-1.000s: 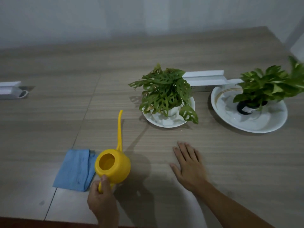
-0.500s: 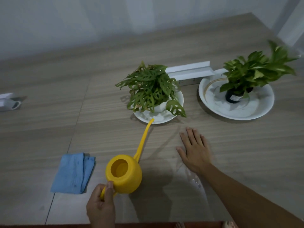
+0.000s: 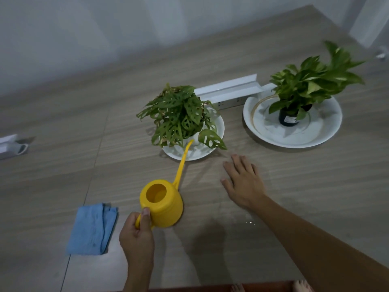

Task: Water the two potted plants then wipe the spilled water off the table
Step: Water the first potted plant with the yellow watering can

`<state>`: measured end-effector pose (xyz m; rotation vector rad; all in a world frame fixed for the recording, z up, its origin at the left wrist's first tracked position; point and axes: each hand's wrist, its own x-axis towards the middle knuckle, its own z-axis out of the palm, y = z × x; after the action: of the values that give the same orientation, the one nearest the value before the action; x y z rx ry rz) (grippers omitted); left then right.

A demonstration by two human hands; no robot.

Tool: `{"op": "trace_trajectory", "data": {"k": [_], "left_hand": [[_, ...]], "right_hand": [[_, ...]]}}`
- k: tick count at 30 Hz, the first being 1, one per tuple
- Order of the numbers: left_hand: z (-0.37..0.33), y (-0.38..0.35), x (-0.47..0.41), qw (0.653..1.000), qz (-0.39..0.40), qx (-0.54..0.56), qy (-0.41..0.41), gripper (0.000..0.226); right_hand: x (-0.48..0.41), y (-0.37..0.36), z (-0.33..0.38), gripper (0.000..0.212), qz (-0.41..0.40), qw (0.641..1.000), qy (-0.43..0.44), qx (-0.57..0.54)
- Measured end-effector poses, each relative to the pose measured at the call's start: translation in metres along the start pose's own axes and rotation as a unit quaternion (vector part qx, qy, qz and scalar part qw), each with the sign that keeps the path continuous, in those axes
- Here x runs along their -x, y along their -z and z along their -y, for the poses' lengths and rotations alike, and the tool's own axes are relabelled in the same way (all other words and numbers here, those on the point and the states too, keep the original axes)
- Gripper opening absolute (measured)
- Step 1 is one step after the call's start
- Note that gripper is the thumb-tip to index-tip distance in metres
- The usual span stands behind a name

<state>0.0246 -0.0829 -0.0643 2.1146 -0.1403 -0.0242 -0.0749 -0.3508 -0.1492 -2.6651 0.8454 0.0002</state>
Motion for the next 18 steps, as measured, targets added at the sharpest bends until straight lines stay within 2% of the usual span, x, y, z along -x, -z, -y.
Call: {"op": "trace_trajectory", "data": {"k": [5, 10, 18], "left_hand": [[-0.015, -0.004, -0.007, 1.000, -0.007, 0.011, -0.006, 0.042], [-0.022, -0.004, -0.015, 1.000, -0.017, 0.012, -0.009, 0.042], [-0.031, 0.000, -0.025, 0.999, -0.033, 0.004, -0.018, 0.040]], "right_hand": [[-0.030, 0.024, -0.028, 0.055, 0.047, 0.998, 0.035, 0.006], [-0.039, 0.021, -0.041, 0.061, 0.116, 0.993, 0.006, 0.008], [-0.040, 0.010, -0.036, 0.068, 0.134, 0.990, -0.017, 0.033]]}}
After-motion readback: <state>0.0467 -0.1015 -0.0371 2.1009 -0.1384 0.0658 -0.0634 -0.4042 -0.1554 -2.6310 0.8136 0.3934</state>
